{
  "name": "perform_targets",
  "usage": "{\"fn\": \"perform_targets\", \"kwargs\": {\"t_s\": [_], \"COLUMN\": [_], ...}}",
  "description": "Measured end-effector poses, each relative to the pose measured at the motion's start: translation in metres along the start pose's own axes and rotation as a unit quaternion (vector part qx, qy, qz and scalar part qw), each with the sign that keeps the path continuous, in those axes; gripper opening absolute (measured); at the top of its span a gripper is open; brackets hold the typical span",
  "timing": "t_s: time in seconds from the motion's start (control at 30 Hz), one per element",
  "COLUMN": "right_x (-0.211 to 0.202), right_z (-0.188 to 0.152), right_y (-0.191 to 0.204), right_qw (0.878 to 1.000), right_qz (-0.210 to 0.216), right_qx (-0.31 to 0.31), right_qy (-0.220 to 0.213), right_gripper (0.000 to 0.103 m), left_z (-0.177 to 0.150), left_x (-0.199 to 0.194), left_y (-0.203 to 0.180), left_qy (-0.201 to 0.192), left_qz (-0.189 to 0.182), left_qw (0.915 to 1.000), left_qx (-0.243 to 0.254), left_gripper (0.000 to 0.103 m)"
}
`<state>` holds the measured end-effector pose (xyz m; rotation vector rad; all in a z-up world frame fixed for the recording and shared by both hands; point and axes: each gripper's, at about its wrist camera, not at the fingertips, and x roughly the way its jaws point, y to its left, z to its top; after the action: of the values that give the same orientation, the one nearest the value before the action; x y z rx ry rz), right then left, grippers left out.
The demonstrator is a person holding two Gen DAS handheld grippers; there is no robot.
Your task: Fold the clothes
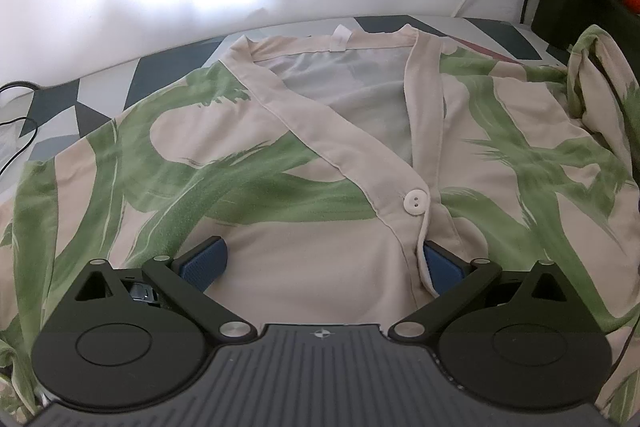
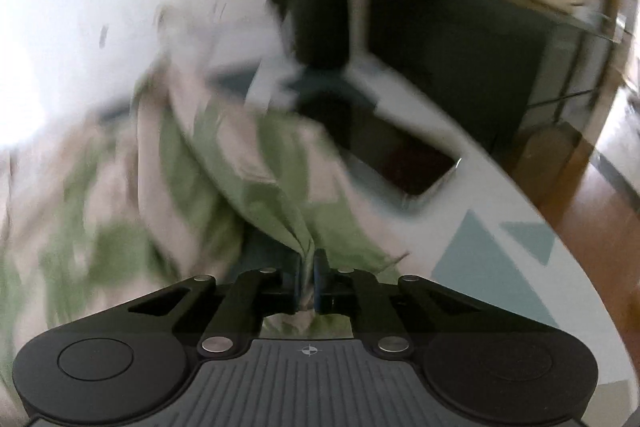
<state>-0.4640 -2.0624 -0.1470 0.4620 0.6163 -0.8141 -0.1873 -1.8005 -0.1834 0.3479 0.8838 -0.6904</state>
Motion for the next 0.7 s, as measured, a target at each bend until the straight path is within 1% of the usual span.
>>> {"fn": "perform_targets", "kwargs": {"t_s": [0.07,0.1,0.17,0.23,0.3,0.37,0.4,0.47,0.53,0.57,0.63,0.7], "right_x": [-0.013,-0.015,-0.017,-0.007,0.008,0.025,0.036,0.061,0.083,0.090,0.101,0.103], "right_z": [0.014,0.022,0.038,0.051,0.059,0.061,0.060,0.051,0.038,0.031,0.021,0.016], "right_y": [0.000,0.003,0.011,0.025,0.045,0.070,0.083,0.105,0.121,0.126,0.130,0.129], "right_qw": [0.997,0.995,0.990,0.987,0.987,0.987,0.987,0.987,0.985,0.984,0.984,0.984], "right_qz": [0.017,0.028,0.054,0.083,0.110,0.131,0.139,0.145,0.141,0.134,0.123,0.124], "right_qx": [0.033,0.041,0.051,0.046,0.024,-0.016,-0.037,-0.071,-0.099,-0.108,-0.120,-0.121], "right_qy": [-0.063,-0.087,-0.123,-0.127,-0.117,-0.094,-0.076,-0.025,0.026,0.039,0.051,0.042], "right_gripper": [0.005,0.005,0.005,0.005,0.005,0.005,0.005,0.005,0.005,0.006,0.006,0.006], "left_z": [0.000,0.001,0.001,0.002,0.002,0.001,0.001,0.001,0.001,0.000,0.000,0.000], "left_x": [0.000,0.000,0.000,0.001,0.001,0.001,0.001,0.002,0.002,0.002,0.002,0.002], "left_y": [-0.001,-0.001,-0.001,-0.002,-0.003,-0.003,-0.003,-0.003,-0.004,-0.004,-0.004,-0.004], "left_qy": [0.002,0.003,0.005,0.005,0.004,0.003,0.003,0.002,0.002,0.001,0.000,-0.001], "left_qz": [0.001,0.002,0.003,0.004,0.006,0.007,0.007,0.007,0.007,0.007,0.007,0.007], "left_qw": [1.0000,1.0000,1.0000,1.0000,1.0000,0.9999,0.9999,0.9999,0.9999,0.9999,0.9999,0.9999], "left_qx": [-0.001,-0.001,-0.003,-0.004,-0.006,-0.007,-0.007,-0.008,-0.008,-0.008,-0.008,-0.008], "left_gripper": [0.103,0.103,0.103,0.103,0.103,0.103,0.103,0.103,0.103,0.103,0.103,0.103]}}
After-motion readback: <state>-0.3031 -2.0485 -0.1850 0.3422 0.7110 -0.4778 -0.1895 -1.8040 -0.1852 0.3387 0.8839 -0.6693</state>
